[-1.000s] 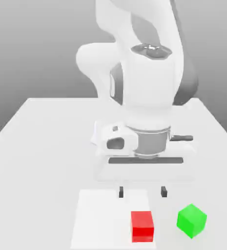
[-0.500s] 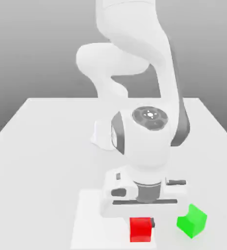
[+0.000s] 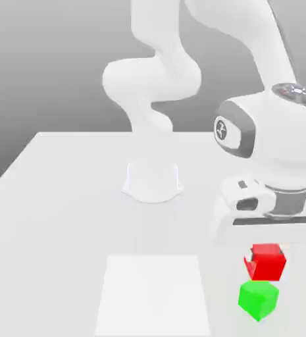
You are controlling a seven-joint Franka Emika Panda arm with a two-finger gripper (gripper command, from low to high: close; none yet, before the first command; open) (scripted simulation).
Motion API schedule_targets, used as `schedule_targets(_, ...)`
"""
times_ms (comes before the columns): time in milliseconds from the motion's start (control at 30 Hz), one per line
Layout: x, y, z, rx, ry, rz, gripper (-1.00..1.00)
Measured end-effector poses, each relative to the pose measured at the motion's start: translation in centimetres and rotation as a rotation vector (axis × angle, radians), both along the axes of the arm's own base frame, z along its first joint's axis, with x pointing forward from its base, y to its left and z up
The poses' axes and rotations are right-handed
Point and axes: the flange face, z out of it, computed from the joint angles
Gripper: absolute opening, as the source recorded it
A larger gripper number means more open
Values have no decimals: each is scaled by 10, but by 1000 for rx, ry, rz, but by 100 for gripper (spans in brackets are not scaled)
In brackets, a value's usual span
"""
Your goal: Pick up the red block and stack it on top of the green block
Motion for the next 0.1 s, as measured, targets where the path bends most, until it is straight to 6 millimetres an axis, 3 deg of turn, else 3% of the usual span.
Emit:
schedule_targets(33, -1, 0, -10, 0, 0, 0, 100)
schedule_targets(100, -1, 0, -10, 0, 0, 0, 100)
